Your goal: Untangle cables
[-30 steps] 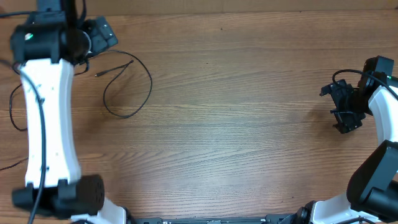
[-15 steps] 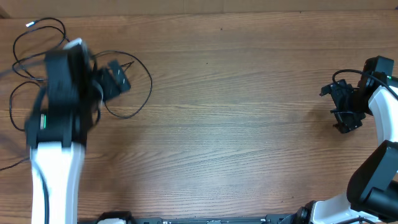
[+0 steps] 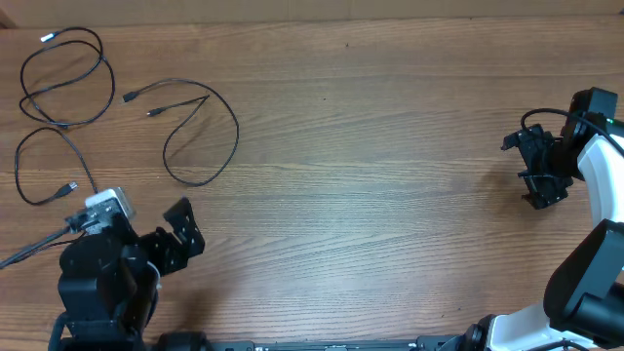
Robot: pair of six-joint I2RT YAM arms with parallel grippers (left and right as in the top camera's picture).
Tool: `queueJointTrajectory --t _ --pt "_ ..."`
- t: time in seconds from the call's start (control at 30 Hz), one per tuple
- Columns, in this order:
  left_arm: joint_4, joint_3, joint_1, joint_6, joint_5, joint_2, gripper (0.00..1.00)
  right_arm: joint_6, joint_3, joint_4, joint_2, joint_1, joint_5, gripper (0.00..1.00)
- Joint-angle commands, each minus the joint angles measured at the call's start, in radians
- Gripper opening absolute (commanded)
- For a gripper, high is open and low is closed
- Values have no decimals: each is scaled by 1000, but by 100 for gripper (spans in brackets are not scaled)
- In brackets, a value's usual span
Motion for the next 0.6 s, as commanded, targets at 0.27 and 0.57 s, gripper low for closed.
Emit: queueJointTrajectory --t 0.27,0.57 --pt "-160 -8 -2 6 5 8 99 -4 24 2 -3 3 -2 100" --pt "-145 -116 -3 3 32 -294 100 -4 24 2 -3 3 -2 100"
